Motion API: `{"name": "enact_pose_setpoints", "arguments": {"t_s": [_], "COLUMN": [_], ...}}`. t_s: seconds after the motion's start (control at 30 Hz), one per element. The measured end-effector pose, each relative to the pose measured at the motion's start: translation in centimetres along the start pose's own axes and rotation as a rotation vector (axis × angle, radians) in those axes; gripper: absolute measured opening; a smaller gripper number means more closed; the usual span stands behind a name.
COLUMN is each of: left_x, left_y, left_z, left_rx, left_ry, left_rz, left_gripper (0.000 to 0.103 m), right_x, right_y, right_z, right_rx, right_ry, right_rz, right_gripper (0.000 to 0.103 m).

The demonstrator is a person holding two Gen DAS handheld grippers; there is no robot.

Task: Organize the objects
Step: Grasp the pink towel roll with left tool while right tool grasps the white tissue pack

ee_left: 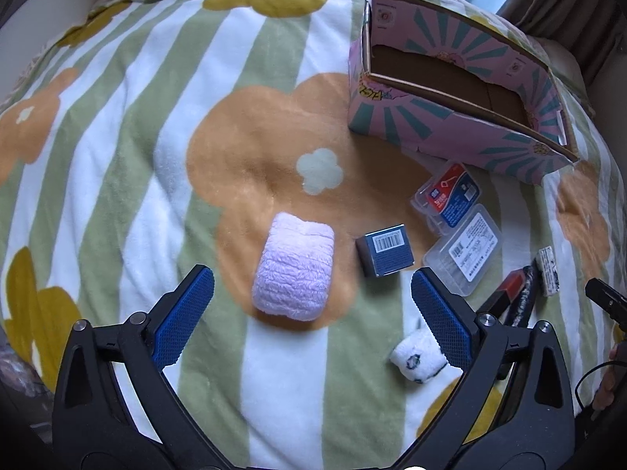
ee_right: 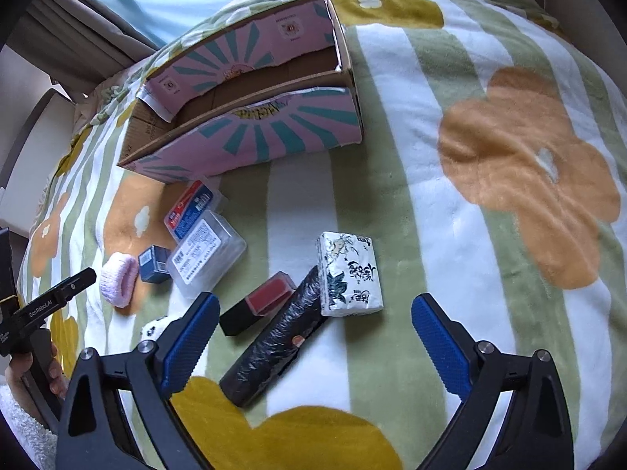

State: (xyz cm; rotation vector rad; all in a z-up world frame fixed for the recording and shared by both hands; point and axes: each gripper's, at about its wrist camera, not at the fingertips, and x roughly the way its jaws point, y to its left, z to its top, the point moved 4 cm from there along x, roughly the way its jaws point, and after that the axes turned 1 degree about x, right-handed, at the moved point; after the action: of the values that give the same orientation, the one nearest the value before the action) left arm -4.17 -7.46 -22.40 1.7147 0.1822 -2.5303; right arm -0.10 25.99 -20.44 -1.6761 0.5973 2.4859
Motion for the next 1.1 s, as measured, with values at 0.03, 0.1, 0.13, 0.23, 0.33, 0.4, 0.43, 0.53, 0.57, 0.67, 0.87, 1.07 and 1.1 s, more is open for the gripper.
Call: {"name": "enact_pose_setpoints", "arguments": {"t_s": [0.03, 0.1, 0.13, 0.23, 0.33, 0.4, 0.43, 0.53, 0.57, 0.67, 0.87, 1.07, 1.1], "left_x": [0.7, 2.1, 2.7, 4.3, 5.8, 6.5, 6.7, 7.0, 7.1, 7.2, 6.9, 7.5, 7.5], "left_y": [0.0, -0.1, -0.1, -0.3, -0.5, -0.6, -0.6, -0.1, 0.0, 0.3, 0.8, 1.5, 1.6], "left_z": [-0.1, -0.3, -0.4, -0.7, -0.8, -0.9, -0.9, -0.9, -0.9, -0.8, -1.1, -1.8, -1.9], "left_rx": [-0.002, 0.003, 0.006, 0.019, 0.013, 0.004, -0.002, -0.035, -0.047, -0.071, -0.095, -0.079, -0.079], "left_ry": [0.003, 0.005, 0.005, -0.003, -0.004, -0.005, -0.010, -0.032, -0.035, -0.042, -0.043, -0.016, -0.016], "left_rz": [0.000, 0.008, 0.012, 0.020, 0.018, 0.021, 0.018, 0.002, -0.005, -0.028, -0.030, -0.008, -0.013], "left_gripper": [0.100, 0.099, 0.099, 0.098, 0.097, 0.096, 0.096, 0.096, 0.096, 0.088, 0.076, 0.050, 0.049], "right_x": [0.6, 1.9, 2.4, 3.9, 4.9, 5.6, 6.0, 6.9, 7.1, 7.3, 7.4, 7.6, 7.6], "right_y": [-0.4, -1.2, -1.4, -2.2, -2.9, -3.2, -3.2, -3.3, -3.4, -3.6, -3.7, -3.4, -3.3], "right_z": [0.0, -0.1, -0.1, 0.0, 0.4, 0.7, 1.0, 1.3, 1.2, 1.3, 1.3, 1.3, 1.3], "right_rx": [-0.004, -0.014, -0.020, -0.024, -0.022, -0.018, -0.016, -0.008, -0.003, 0.008, 0.017, 0.022, 0.017], "right_ry": [0.008, 0.024, 0.030, 0.041, 0.040, 0.048, 0.052, 0.063, 0.065, 0.062, 0.060, 0.059, 0.056], "right_rz": [0.005, 0.020, 0.030, 0.066, 0.100, 0.124, 0.133, 0.133, 0.135, 0.125, 0.111, 0.125, 0.117], "right_gripper": [0.097, 0.094, 0.092, 0.085, 0.079, 0.076, 0.075, 0.073, 0.071, 0.063, 0.056, 0.043, 0.043]}}
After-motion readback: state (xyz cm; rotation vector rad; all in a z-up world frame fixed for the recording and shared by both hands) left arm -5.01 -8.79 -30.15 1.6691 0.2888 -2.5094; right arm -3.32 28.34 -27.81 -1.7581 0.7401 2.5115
